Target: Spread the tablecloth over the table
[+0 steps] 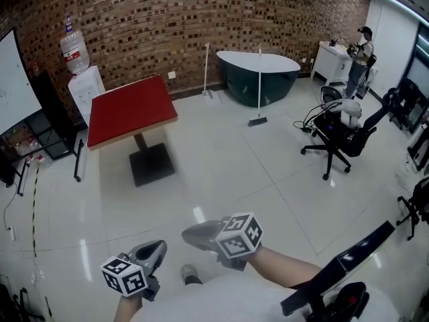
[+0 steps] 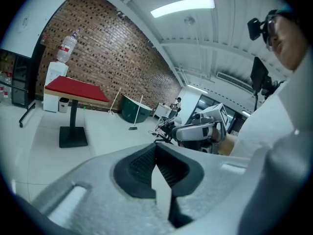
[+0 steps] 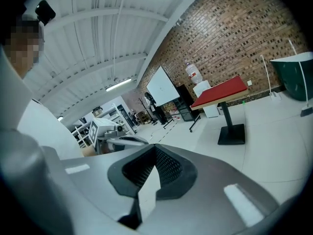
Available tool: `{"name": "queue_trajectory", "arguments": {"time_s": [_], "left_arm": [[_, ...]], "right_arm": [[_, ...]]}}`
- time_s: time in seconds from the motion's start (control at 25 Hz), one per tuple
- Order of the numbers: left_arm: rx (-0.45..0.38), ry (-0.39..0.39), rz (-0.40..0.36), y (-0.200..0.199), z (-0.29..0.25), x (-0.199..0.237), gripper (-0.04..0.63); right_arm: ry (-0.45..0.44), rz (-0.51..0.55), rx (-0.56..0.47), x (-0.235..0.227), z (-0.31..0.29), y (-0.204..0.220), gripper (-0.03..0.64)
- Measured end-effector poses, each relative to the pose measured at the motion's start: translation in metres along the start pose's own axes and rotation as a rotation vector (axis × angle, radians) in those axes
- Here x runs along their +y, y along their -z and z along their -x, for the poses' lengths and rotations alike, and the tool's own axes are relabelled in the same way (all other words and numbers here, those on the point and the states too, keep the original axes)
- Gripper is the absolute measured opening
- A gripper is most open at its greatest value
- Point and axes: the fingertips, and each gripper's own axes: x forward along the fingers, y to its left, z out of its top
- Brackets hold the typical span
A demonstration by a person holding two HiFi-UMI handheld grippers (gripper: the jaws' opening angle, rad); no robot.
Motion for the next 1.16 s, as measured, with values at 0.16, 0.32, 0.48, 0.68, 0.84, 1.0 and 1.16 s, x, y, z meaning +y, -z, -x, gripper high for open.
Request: {"name": "queue_trajectory", "arguments": {"time_s": [0.16,0.32,0.48,0.68,0.84,1.0,1.16], "left_arm": [[0.0,0.002,0.005,0.025,-0.004,-0.043,0.002],[-0.006,0.009,0.023,0.043,-0.005,-0.069,0.002],[-0.024,0.001,0.03,0.049,-0.008,-0.082,0.002],[-0.01,0.011,0.002,0.049,-0.018,-0.093,0.002],[0.0,0.014,-0.008,0.046,-0.023,-0.093,0.002],[0.005,0.027,-0.01,0.044,-0.032,-0.097,0.002],[0.021,0.035,-0.027,0.043,-0.04,-0.096,0.002]], "right_arm": [[-0.038,-0.057,-0.032,0.018,0.036,0.026,-0.002],[-0.06,-0.073,-0.066,0.031,0.058,0.038,-0.002],[-0.07,-0.086,-0.085,0.035,0.071,0.043,-0.001],[-0.053,-0.089,-0.086,0.031,0.083,0.051,-0.001],[-0.044,-0.099,-0.098,0.029,0.088,0.052,-0.002],[-0.034,-0.105,-0.111,0.022,0.095,0.052,-0.002],[-0.034,-0.091,-0.118,0.02,0.097,0.049,-0.002]]}}
